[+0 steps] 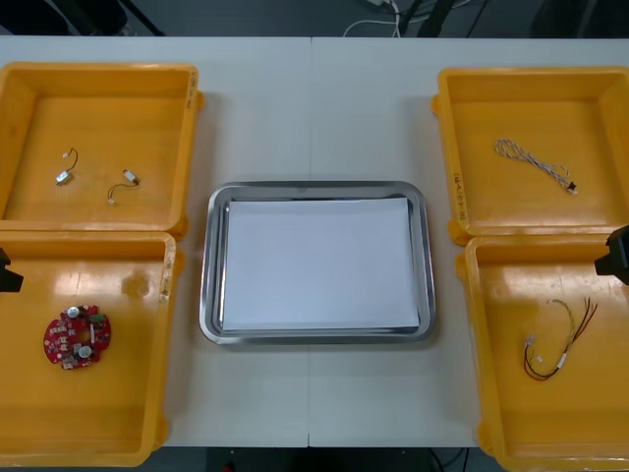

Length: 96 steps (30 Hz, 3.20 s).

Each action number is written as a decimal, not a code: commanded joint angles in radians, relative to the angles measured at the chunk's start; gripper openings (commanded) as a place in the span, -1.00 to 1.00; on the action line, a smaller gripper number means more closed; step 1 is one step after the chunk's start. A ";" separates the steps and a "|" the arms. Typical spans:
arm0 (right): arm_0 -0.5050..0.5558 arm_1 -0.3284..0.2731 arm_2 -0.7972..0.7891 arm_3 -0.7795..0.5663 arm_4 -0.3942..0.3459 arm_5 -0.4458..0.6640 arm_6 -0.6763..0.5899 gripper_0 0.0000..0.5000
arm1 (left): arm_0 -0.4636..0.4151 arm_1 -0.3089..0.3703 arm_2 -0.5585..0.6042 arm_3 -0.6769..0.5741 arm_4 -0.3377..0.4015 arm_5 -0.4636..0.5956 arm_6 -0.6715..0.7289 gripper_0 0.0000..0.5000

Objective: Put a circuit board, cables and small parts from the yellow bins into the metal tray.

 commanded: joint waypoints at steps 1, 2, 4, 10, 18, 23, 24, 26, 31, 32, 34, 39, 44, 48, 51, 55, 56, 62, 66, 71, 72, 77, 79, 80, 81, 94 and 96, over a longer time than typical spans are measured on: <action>-0.027 -0.001 0.016 -0.002 0.003 -0.005 0.021 1.00 | 0.014 0.045 0.030 -0.033 0.008 0.006 -0.077 1.00; -0.027 -0.001 0.016 -0.002 0.003 -0.005 0.021 1.00 | 0.014 0.045 0.030 -0.033 0.008 0.006 -0.077 1.00; -0.027 -0.001 0.016 -0.002 0.003 -0.005 0.021 1.00 | 0.014 0.045 0.030 -0.033 0.008 0.006 -0.077 1.00; -0.027 -0.001 0.016 -0.002 0.003 -0.005 0.021 1.00 | 0.014 0.045 0.030 -0.033 0.008 0.006 -0.077 1.00; -0.027 -0.001 0.016 -0.002 0.003 -0.005 0.021 1.00 | 0.014 0.045 0.030 -0.033 0.008 0.006 -0.077 1.00; -0.027 -0.001 0.016 -0.002 0.003 -0.005 0.021 1.00 | 0.014 0.045 0.030 -0.033 0.008 0.006 -0.077 1.00; -0.027 -0.001 0.016 -0.002 0.003 -0.005 0.021 1.00 | 0.014 0.045 0.030 -0.033 0.008 0.006 -0.077 1.00; -0.027 -0.001 0.016 -0.002 0.003 -0.005 0.021 1.00 | 0.014 0.045 0.030 -0.033 0.008 0.006 -0.077 1.00; -0.027 -0.001 0.016 -0.002 0.003 -0.005 0.021 1.00 | 0.014 0.045 0.030 -0.033 0.008 0.006 -0.077 1.00; -0.027 -0.001 0.016 -0.002 0.003 -0.005 0.021 1.00 | 0.014 0.045 0.030 -0.033 0.008 0.006 -0.077 1.00; -0.027 -0.001 0.016 -0.002 0.003 -0.005 0.021 1.00 | 0.014 0.045 0.030 -0.033 0.008 0.006 -0.077 1.00; -0.027 -0.001 0.016 -0.002 0.003 -0.005 0.021 1.00 | 0.014 0.045 0.030 -0.033 0.008 0.006 -0.077 1.00; -0.027 -0.001 0.016 -0.002 0.003 -0.005 0.021 1.00 | 0.014 0.045 0.030 -0.033 0.008 0.006 -0.077 1.00; -0.027 -0.001 0.016 -0.002 0.003 -0.005 0.021 1.00 | 0.014 0.045 0.030 -0.033 0.008 0.006 -0.077 1.00; -0.027 -0.001 0.016 -0.002 0.003 -0.005 0.021 1.00 | 0.014 0.045 0.030 -0.033 0.008 0.006 -0.077 1.00; -0.027 -0.001 0.016 -0.002 0.003 -0.005 0.021 1.00 | 0.014 0.045 0.030 -0.033 0.008 0.006 -0.077 1.00; -0.027 -0.001 0.016 -0.002 0.003 -0.005 0.021 1.00 | 0.014 0.045 0.030 -0.033 0.008 0.006 -0.077 1.00; -0.027 -0.001 0.016 -0.002 0.003 -0.005 0.021 1.00 | 0.014 0.045 0.030 -0.033 0.008 0.006 -0.077 1.00; -0.027 -0.001 0.016 -0.002 0.003 -0.005 0.021 1.00 | 0.014 0.045 0.030 -0.033 0.008 0.006 -0.077 1.00; -0.027 -0.001 0.016 -0.002 0.003 -0.005 0.021 1.00 | 0.037 0.002 0.021 0.001 0.011 0.006 -0.083 1.00; -0.027 -0.001 0.016 -0.002 0.003 -0.005 0.021 1.00 | 0.036 0.002 0.023 0.001 0.014 0.006 -0.083 1.00; -0.027 -0.001 0.016 -0.002 0.003 -0.005 0.021 1.00 | 0.033 0.008 0.021 0.001 0.017 0.006 -0.086 1.00; -0.027 -0.001 0.016 -0.002 0.003 -0.005 0.021 1.00 | 0.031 0.013 0.021 0.001 0.020 0.006 -0.091 1.00; -0.027 0.003 0.009 -0.008 0.003 -0.007 0.023 1.00 | 0.028 0.016 0.021 0.001 0.023 0.006 -0.094 1.00; -0.025 0.003 0.009 -0.010 0.002 -0.007 0.023 1.00 | 0.028 0.017 0.021 0.001 0.025 0.006 -0.097 1.00; 0.059 0.048 -0.022 -0.082 0.035 -0.027 0.006 1.00 | 0.002 0.074 -0.022 0.001 0.063 0.006 -0.229 1.00; 0.076 0.052 -0.022 -0.082 0.040 -0.030 0.004 1.00 | -0.004 0.082 -0.039 0.001 0.072 0.006 -0.235 1.00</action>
